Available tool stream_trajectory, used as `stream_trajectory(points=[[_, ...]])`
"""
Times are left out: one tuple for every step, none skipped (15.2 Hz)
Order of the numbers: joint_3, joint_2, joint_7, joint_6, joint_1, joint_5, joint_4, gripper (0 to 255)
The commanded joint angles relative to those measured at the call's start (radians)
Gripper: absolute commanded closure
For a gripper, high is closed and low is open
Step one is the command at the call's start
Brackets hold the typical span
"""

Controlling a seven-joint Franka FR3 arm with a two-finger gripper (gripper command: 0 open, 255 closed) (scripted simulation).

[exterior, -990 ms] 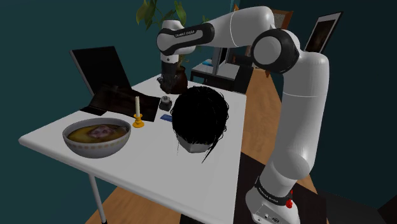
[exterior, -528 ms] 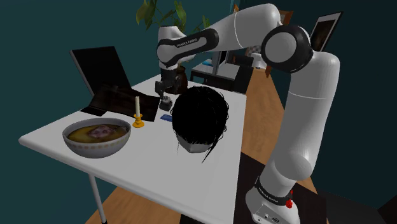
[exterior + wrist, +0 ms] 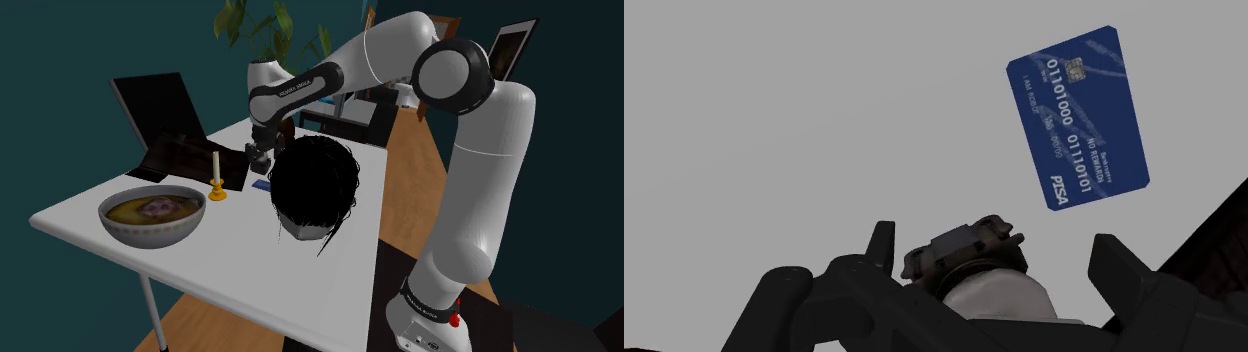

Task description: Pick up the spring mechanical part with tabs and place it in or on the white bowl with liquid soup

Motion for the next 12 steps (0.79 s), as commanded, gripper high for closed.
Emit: stream_trajectory(points=[[-0.001, 0.009, 0.002, 0.022, -0.001, -0.002, -0.013, 0], [-0.001, 0.009, 0.002, 0.022, -0.001, -0.002, -0.013, 0], [-0.001, 0.009, 0.002, 0.022, -0.001, -0.002, -0.013, 0], [-0.001, 0.009, 0.002, 0.022, -0.001, -0.002, -0.013, 0], [-0.001, 0.009, 0.002, 0.022, -0.001, -0.002, -0.013, 0], [-0.001, 0.009, 0.002, 0.022, -0.001, -0.002, -0.013, 0], [-0.001, 0.009, 0.002, 0.022, -0.001, -0.002, -0.013, 0], [-0.001, 0.009, 0.002, 0.022, -0.001, -0.002, -0.012, 0], [-0.001, 0.009, 0.002, 0.022, -0.001, -0.002, -0.012, 255], [-0.001, 0.009, 0.002, 0.022, -0.001, -0.002, -0.012, 255], [-0.001, 0.009, 0.002, 0.022, -0.001, -0.002, -0.012, 255], [-0.001, 0.009, 0.002, 0.022, -0.001, -0.002, -0.012, 255]])
